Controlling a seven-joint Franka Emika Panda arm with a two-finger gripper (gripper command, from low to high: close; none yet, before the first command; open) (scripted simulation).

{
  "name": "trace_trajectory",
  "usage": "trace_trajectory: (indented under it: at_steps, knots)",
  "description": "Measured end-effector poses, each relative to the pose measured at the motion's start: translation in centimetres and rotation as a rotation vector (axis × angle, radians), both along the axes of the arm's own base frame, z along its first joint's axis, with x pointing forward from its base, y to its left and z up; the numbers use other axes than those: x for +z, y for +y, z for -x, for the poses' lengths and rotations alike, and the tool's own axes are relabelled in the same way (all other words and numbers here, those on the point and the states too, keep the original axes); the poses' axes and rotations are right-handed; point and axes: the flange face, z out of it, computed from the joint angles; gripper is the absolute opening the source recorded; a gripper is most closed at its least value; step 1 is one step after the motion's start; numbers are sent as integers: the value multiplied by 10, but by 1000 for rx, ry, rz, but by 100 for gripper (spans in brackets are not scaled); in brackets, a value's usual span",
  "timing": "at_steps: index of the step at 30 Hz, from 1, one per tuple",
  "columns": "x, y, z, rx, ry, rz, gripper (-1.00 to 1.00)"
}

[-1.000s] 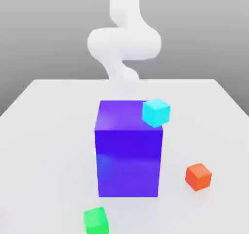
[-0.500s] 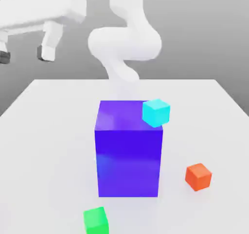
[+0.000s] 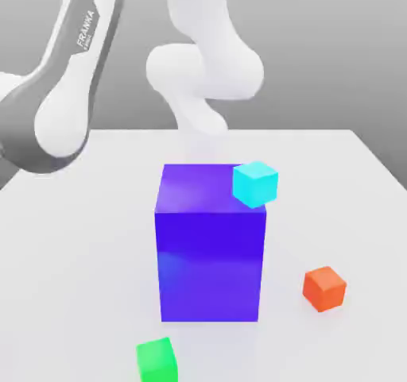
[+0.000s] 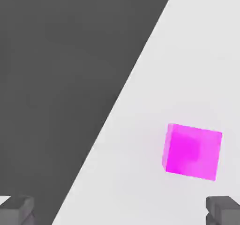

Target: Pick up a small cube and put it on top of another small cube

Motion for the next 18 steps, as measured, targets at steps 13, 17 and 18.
trace_trajectory:
  at_steps: [13, 17, 18]
  knots:
    - [-92, -16, 15, -67, 42, -11, -100]
    - [-41, -13, 14, -62, 41, -13, -100]
    - [-34, 1, 9, -34, 40, -19, -100]
